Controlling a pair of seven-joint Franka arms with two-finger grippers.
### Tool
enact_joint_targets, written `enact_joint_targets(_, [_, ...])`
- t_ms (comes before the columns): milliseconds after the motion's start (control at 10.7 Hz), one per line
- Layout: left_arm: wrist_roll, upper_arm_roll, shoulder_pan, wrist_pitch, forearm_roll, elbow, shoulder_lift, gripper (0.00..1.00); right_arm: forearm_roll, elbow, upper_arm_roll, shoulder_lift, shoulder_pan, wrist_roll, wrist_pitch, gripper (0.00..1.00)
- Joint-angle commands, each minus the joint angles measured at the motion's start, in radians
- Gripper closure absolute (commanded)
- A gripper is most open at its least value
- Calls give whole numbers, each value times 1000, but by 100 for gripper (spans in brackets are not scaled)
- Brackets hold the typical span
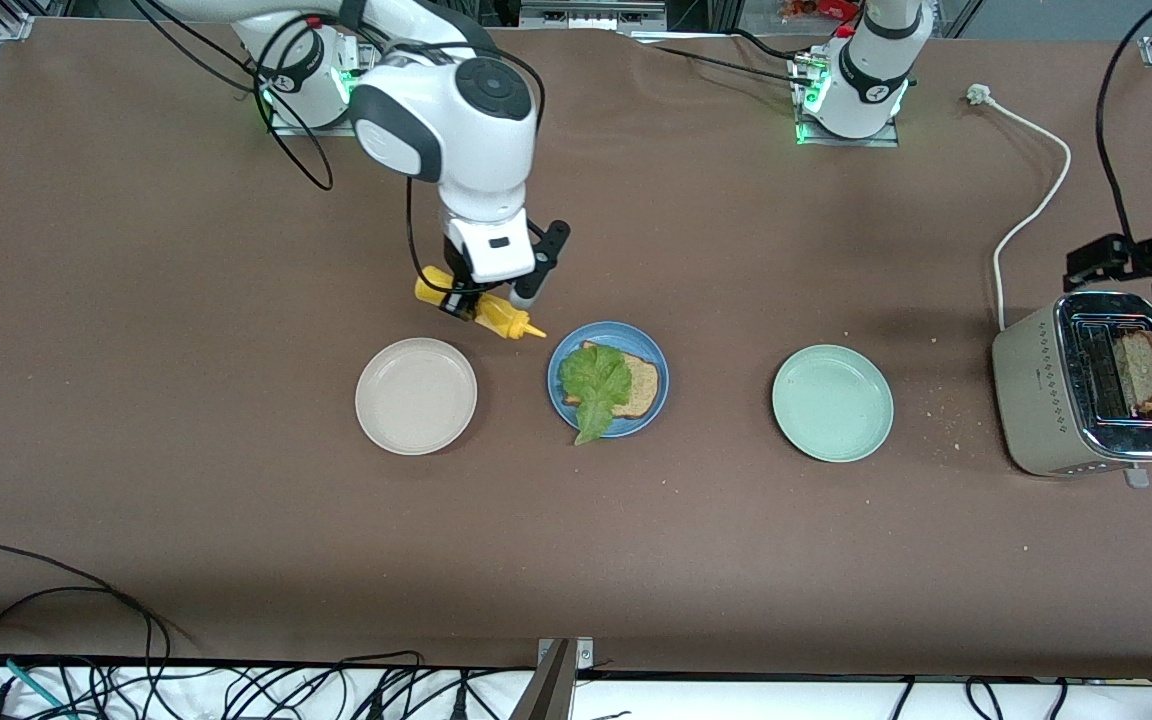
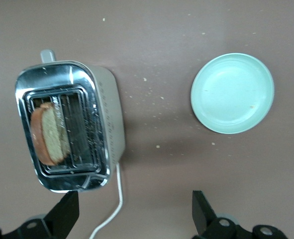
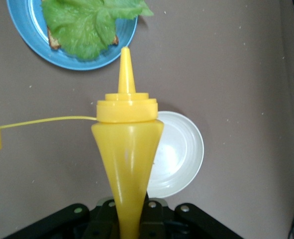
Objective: Make sandwich in blue plate with both arms
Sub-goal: 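Carry the mustard back while the left gripper reaches the toaster bread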
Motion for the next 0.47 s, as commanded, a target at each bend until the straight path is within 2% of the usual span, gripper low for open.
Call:
enact_joint_targets(0, [150,-8,117,69,47,111,162,0,355,-11,-212,-207,-6,-288,38,100])
enact_joint_targets(187, [233,-9,165,164,54,109,212,0,646,-16,-404,-308,-6,-557,38,100])
enact_joint_targets(373, [248,-9,220,192,53,109,265,0,897,-37,-583,-364,-5,-824,27,100])
